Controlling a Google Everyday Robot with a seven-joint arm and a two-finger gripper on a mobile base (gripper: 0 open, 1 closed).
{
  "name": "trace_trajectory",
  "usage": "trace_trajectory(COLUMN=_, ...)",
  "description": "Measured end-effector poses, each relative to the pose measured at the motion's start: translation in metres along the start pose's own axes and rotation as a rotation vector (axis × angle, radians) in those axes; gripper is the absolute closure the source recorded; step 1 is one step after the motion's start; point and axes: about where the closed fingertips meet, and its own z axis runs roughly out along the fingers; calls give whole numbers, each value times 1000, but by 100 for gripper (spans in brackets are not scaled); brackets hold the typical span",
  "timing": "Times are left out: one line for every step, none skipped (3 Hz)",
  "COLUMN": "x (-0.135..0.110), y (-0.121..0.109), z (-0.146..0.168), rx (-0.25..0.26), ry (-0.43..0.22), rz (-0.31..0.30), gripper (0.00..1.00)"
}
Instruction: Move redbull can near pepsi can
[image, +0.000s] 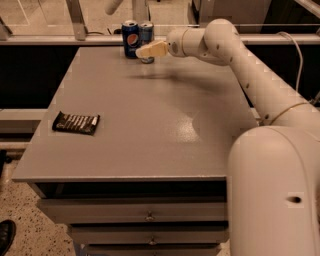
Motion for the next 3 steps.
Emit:
trace_trajectory(x=10, y=-12, z=-71, rx=38, ry=22, rz=-17, gripper=0)
trace_trajectory(x=12, y=-19, z=-172, rx=74, ry=16, rz=-45, gripper=0)
trace_trajectory(x=16, y=-25, z=-172, rx=87, ry=20, rz=-35, gripper=0)
